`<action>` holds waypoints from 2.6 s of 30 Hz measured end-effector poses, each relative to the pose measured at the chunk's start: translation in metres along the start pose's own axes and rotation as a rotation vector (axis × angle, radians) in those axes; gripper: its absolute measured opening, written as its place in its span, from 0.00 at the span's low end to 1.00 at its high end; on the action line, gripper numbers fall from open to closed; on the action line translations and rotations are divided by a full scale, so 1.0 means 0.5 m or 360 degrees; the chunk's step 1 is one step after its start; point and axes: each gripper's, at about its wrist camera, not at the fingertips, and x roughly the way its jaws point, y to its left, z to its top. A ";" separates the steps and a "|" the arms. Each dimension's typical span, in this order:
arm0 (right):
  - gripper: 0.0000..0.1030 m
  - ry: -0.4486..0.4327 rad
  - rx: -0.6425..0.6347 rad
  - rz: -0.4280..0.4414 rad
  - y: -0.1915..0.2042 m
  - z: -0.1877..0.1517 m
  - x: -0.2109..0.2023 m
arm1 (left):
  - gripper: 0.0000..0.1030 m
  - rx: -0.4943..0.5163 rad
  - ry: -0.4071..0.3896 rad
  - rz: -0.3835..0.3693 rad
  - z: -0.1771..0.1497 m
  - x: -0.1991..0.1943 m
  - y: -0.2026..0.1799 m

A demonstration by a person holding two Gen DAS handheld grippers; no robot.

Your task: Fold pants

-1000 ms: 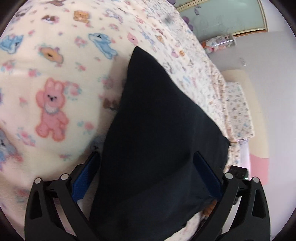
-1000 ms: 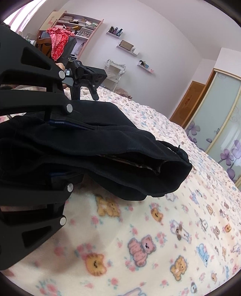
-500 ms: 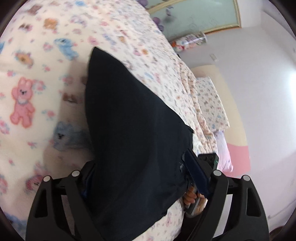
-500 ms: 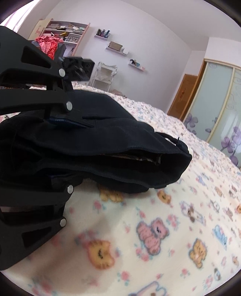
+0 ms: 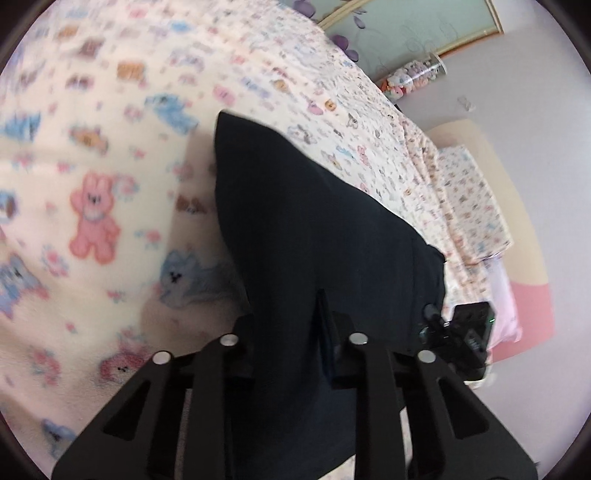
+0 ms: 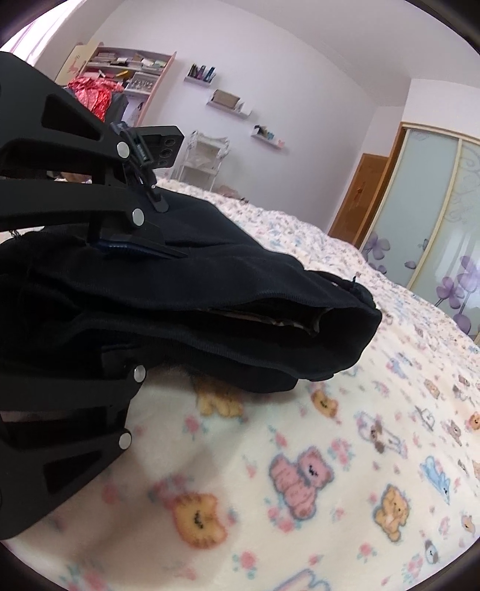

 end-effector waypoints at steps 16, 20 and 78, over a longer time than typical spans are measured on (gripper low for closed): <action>0.33 -0.0483 -0.0236 0.0022 0.074 0.090 -0.070 | 0.15 0.0384 -0.0401 0.0114 0.053 0.005 -0.180; 0.33 -0.0537 -0.0218 -0.0019 0.045 0.120 -0.073 | 0.15 0.0435 -0.0419 0.0136 0.071 0.054 -0.202; 0.62 -0.0279 -0.0024 -0.0389 0.034 0.026 -0.058 | 0.98 0.0667 -0.0428 0.0495 -0.062 0.150 -0.223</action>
